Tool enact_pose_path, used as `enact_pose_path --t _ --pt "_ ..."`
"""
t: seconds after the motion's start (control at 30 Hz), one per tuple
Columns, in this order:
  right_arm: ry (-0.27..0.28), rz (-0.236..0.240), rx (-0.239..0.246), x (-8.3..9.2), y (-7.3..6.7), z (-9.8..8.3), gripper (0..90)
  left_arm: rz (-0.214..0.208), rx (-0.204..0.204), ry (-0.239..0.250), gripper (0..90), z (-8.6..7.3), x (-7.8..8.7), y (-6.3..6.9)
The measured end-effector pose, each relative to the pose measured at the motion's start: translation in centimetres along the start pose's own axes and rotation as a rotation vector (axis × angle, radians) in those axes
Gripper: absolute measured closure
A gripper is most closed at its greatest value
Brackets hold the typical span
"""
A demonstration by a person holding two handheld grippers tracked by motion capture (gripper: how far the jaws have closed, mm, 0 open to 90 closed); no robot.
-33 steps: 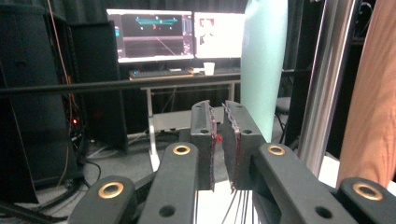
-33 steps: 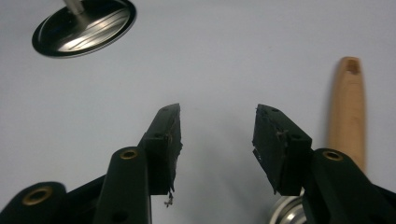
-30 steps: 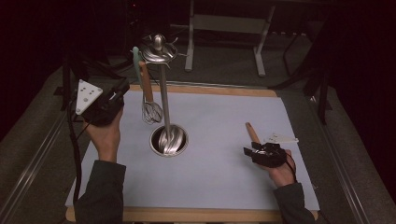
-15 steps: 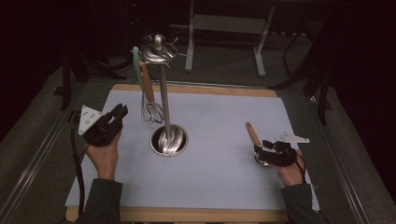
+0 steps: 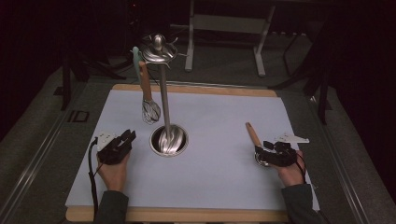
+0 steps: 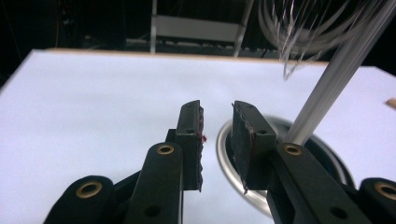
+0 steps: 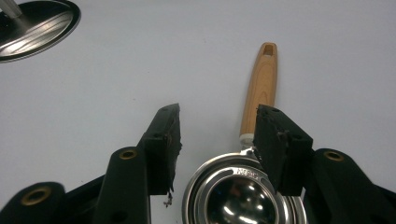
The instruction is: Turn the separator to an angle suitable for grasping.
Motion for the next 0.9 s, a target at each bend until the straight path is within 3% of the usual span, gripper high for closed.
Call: enact_pose_path --t 0.03,0.07,0.3,0.5,0.73,0.9 --pt "0.0 0.0 -0.002 0.0 0.0 0.0 51.0 0.0 0.0 0.0 73.4 0.0 0.0 0.0" --pt "-0.001 0.0 -0.005 0.0 0.1 -0.1 51.0 0.009 -0.012 -0.036 72.8 -1.1 -0.5 -0.2" --pt "-0.01 0.0 -0.015 -0.3 0.2 -0.4 51.0 0.025 -0.004 -0.083 71.9 -2.7 -1.2 -0.7" --pt "-0.018 0.0 -0.012 -0.4 0.2 -0.5 50.8 0.029 -0.042 -0.09 69.7 -2.9 -1.3 -0.3" --pt "-0.046 0.005 0.0 -1.6 -0.6 -1.0 50.9 0.028 -0.042 -0.096 69.4 -2.9 -1.4 -0.3" --pt "-0.046 0.006 -0.006 -1.8 -1.1 -0.9 56.2 0.026 -0.061 -0.113 68.6 -3.0 -1.5 -0.1"
Point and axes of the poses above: each handheld gripper's, and its own axes: x roughly backward along the jaws, z roughly out of its top, y roughly to its right, the point moved 7 cm from there along -x, roughly forward along the jaws, and after that the axes turned 2 degrees about y, right-handed, at the moved point
